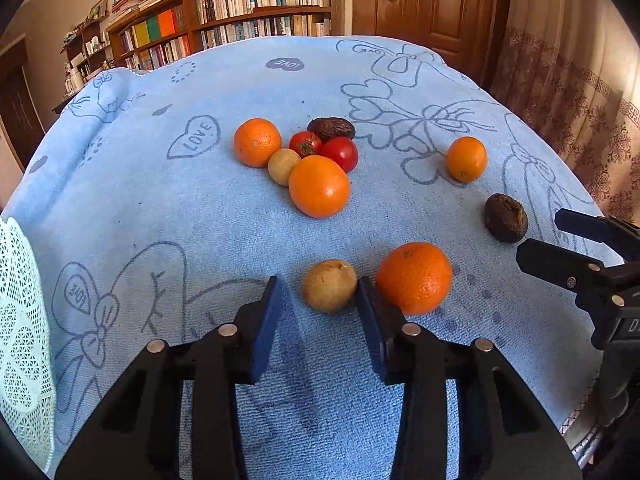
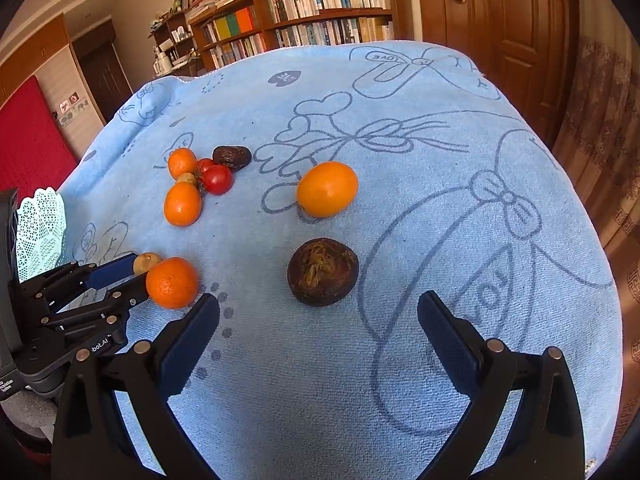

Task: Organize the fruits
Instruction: 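Reach the left gripper to the small tan round fruit and close on it, then carry tan fruit into blue basket with left gripper while right approaches brown fruit, then close the right gripper on the dark brown round fruit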

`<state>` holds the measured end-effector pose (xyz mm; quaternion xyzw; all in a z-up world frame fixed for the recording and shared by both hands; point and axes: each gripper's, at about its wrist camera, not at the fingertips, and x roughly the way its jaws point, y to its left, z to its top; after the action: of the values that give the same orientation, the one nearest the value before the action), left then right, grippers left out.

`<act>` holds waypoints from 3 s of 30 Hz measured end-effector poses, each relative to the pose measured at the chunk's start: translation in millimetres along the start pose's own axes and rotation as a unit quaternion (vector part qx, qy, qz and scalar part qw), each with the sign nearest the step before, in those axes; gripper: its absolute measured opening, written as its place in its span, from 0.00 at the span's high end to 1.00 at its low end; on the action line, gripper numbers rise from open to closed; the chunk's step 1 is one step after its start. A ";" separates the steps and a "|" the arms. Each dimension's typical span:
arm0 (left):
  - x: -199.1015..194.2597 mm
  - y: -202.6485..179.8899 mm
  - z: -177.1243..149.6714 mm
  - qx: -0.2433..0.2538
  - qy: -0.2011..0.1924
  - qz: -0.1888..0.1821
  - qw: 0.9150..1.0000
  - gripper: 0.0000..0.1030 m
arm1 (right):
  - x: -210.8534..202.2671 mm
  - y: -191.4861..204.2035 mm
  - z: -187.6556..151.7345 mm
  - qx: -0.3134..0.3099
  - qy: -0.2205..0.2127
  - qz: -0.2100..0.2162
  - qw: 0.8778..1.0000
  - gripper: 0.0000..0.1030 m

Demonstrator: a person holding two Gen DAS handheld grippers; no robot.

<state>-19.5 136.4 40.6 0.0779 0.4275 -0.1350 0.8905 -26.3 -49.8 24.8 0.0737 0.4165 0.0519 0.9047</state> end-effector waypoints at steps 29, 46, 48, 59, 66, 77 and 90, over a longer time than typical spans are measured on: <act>-34.1 23.7 -3.1 -0.046 -0.074 0.077 0.993 0.72 | -0.9 2.2 7.5 0.010 -0.024 -0.020 0.999 0.05; -89.6 73.7 -4.3 -0.104 -0.120 0.126 0.979 0.72 | 21.4 21.6 13.6 -0.019 -0.020 -0.079 0.997 0.29; -97.3 85.8 -3.5 -0.115 -0.123 0.139 0.976 0.72 | 27.0 20.4 12.6 -0.018 -0.010 -0.081 0.997 0.34; -125.1 164.4 -36.0 -0.163 -0.095 0.221 0.957 0.72 | 30.4 15.1 10.3 -0.006 0.000 -0.069 0.998 0.57; -131.6 201.9 -58.1 -0.204 -0.083 0.236 0.946 0.30 | 23.2 16.5 9.6 -0.008 -0.011 -0.069 0.998 0.59; -164.9 243.8 -72.3 -0.247 -0.109 0.271 0.924 0.26 | -7.1 25.1 14.6 -0.004 -0.050 -0.049 0.998 0.62; -180.6 223.3 -71.5 -0.217 -0.139 0.236 0.937 0.16 | -34.3 26.8 18.8 0.012 -0.076 -0.048 0.996 0.52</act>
<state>-111.8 398.4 142.7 -0.0381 0.2879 0.1657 0.9424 -35.1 -30.5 67.1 0.0682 0.3505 -0.0026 0.9341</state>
